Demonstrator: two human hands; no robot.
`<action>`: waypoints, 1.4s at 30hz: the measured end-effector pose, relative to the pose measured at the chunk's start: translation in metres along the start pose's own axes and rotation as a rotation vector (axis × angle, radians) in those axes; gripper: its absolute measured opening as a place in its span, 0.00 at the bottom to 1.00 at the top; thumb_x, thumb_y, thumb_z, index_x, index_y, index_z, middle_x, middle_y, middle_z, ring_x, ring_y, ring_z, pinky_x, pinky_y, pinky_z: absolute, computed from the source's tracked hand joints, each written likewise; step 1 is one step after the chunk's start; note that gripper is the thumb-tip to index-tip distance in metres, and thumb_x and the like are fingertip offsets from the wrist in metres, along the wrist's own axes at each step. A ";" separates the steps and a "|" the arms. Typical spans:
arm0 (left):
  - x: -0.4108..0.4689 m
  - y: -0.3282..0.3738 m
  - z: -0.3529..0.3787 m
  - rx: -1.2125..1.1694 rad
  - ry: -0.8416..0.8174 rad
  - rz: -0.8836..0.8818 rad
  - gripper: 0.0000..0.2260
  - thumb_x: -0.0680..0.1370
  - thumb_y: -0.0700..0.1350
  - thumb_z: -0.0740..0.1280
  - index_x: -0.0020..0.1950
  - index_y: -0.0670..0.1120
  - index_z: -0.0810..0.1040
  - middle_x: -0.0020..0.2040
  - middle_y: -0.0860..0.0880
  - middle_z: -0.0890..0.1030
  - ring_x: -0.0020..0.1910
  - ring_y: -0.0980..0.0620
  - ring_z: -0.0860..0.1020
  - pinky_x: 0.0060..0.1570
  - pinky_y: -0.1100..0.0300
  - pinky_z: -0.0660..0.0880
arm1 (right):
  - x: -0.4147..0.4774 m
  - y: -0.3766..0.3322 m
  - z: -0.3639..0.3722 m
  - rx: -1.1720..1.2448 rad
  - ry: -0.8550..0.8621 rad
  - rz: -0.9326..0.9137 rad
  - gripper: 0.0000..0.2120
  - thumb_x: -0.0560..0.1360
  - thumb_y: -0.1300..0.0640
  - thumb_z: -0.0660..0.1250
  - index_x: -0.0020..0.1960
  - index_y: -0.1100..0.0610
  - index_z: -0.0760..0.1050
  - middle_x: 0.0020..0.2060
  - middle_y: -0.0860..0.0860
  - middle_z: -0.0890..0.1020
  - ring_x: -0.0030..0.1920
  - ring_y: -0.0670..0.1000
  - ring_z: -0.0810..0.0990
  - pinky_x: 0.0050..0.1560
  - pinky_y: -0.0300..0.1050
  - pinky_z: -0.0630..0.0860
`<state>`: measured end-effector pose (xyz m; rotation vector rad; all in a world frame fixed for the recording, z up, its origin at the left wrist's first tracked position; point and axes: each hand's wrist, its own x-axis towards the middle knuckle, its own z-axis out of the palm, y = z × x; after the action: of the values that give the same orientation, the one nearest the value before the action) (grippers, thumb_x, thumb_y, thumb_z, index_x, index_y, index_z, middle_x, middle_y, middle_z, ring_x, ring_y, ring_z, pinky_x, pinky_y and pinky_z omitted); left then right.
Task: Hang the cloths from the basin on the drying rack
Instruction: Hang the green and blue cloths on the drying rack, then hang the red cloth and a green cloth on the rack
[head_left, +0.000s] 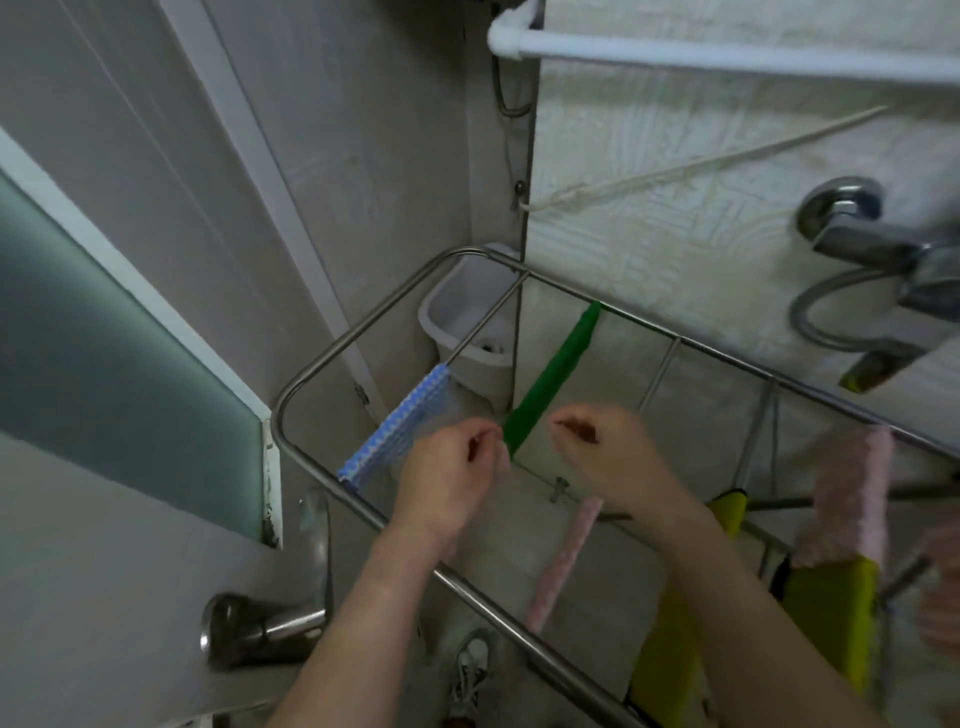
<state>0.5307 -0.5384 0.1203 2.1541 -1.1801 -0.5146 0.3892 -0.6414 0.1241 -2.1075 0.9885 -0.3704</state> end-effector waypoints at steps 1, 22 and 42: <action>-0.007 0.010 0.010 0.016 -0.041 0.020 0.08 0.78 0.49 0.62 0.50 0.52 0.81 0.42 0.50 0.84 0.44 0.48 0.80 0.43 0.54 0.75 | -0.013 0.004 -0.007 0.019 0.029 -0.001 0.07 0.77 0.62 0.65 0.46 0.54 0.81 0.39 0.47 0.80 0.39 0.45 0.76 0.39 0.25 0.67; -0.153 0.115 0.154 0.004 -0.766 0.731 0.11 0.81 0.49 0.58 0.38 0.54 0.68 0.30 0.55 0.70 0.32 0.52 0.71 0.29 0.59 0.61 | -0.299 0.075 -0.037 0.077 0.815 0.761 0.18 0.78 0.50 0.62 0.33 0.59 0.72 0.25 0.48 0.70 0.28 0.44 0.68 0.31 0.42 0.64; -0.468 0.125 0.192 0.092 -1.438 1.584 0.10 0.79 0.43 0.58 0.56 0.48 0.77 0.52 0.46 0.81 0.50 0.47 0.77 0.50 0.52 0.74 | -0.661 -0.018 0.124 0.189 1.463 1.492 0.14 0.77 0.62 0.63 0.60 0.51 0.76 0.49 0.48 0.80 0.47 0.50 0.79 0.50 0.46 0.76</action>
<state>0.0950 -0.2554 0.0842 -0.0063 -2.9713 -1.1302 0.0307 -0.0730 0.0917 -0.1624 2.7098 -1.0769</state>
